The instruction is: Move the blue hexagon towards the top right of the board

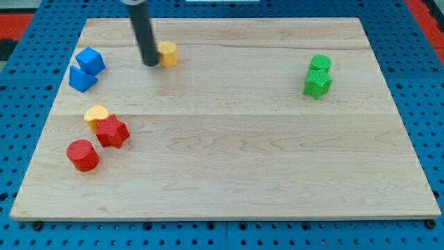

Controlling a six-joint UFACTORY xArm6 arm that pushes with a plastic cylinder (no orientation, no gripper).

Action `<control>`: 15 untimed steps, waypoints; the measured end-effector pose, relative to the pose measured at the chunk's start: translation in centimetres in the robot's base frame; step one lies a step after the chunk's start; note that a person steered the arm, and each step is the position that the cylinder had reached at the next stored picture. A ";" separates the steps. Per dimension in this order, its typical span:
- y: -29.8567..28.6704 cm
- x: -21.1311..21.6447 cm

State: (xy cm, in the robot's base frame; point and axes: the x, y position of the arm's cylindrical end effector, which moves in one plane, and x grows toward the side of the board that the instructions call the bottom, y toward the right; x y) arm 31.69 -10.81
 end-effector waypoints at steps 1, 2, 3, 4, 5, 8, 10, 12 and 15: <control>0.8 -2.3; -2.0 -2.4; 2.0 -3.6; 6.3 -6.1; 8.2 -7.5; 18.2 -8.0; 19.0 -4.8; 20.7 -6.9; 20.2 -5.8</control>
State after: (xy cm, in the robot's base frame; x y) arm 25.85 9.43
